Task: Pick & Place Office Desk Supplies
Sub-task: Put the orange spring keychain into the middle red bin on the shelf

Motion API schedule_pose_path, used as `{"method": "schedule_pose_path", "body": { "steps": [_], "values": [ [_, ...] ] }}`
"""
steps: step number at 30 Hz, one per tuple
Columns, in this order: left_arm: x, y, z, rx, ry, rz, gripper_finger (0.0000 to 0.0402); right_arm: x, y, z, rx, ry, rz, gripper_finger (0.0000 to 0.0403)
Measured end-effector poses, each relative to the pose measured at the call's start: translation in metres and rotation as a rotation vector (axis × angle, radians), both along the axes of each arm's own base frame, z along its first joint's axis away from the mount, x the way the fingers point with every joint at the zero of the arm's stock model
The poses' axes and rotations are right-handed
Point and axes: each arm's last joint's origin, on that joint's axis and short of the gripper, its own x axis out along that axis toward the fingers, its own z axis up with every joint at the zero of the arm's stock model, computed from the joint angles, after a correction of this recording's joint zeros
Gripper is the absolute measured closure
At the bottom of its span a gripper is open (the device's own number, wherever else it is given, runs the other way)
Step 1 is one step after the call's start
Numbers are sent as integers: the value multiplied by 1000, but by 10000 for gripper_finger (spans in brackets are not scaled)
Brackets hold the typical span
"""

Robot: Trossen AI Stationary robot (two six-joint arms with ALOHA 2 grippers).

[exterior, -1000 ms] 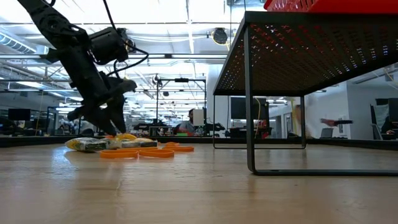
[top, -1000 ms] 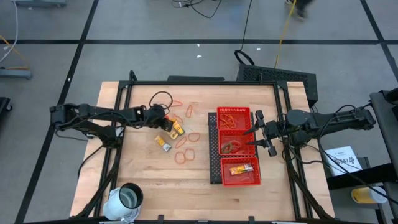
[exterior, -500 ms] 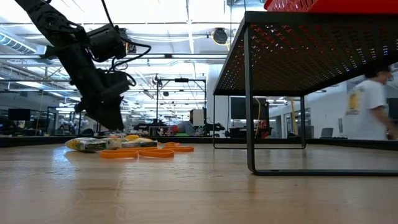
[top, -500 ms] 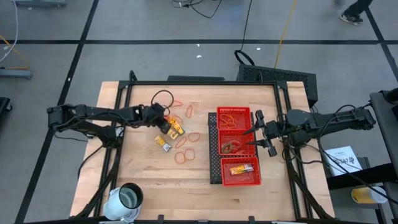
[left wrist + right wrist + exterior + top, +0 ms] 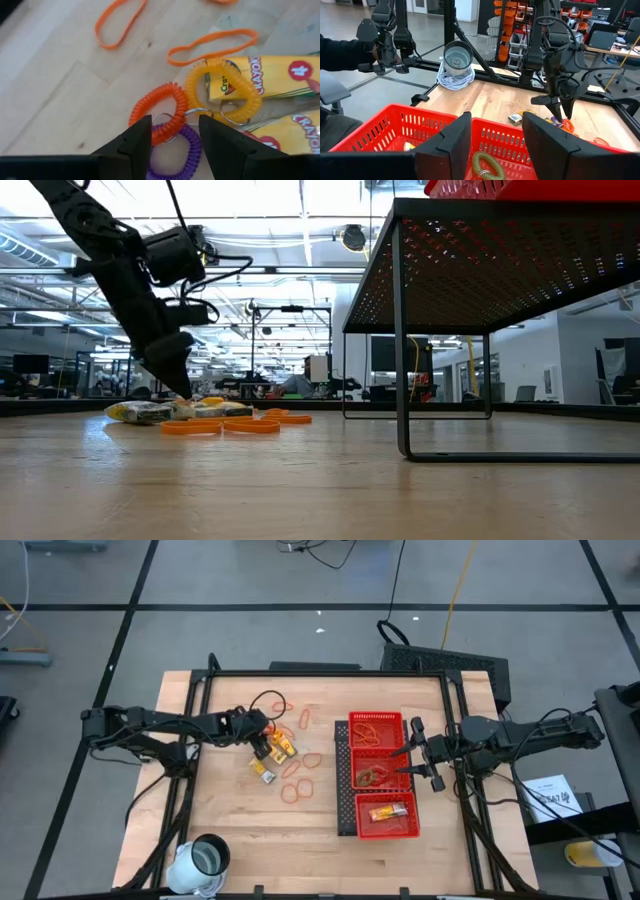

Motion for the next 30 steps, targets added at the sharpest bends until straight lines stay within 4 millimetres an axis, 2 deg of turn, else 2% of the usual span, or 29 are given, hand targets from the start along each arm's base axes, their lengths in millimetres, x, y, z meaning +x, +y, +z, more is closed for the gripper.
{"method": "schedule_pose_path", "body": {
  "steps": [11, 14, 20, 26, 30],
  "values": [
    [8, 3, -17, -11, 39, -22, 240, 0, 0, 0, 7, 2, -1, 238],
    [8, 3, -16, -13, 36, -15, 278, 0, 0, 0, 7, 2, -1, 238],
    [8, 5, -15, -29, 18, -18, 384, 0, 0, 0, 8, 1, -1, 238],
    [14, 7, -3, -19, -33, 11, 362, 0, 0, 0, 8, 0, -1, 238],
    [21, 7, 12, 4, -86, -6, 372, 0, 0, 0, 9, -2, -1, 238]
  ]
}}
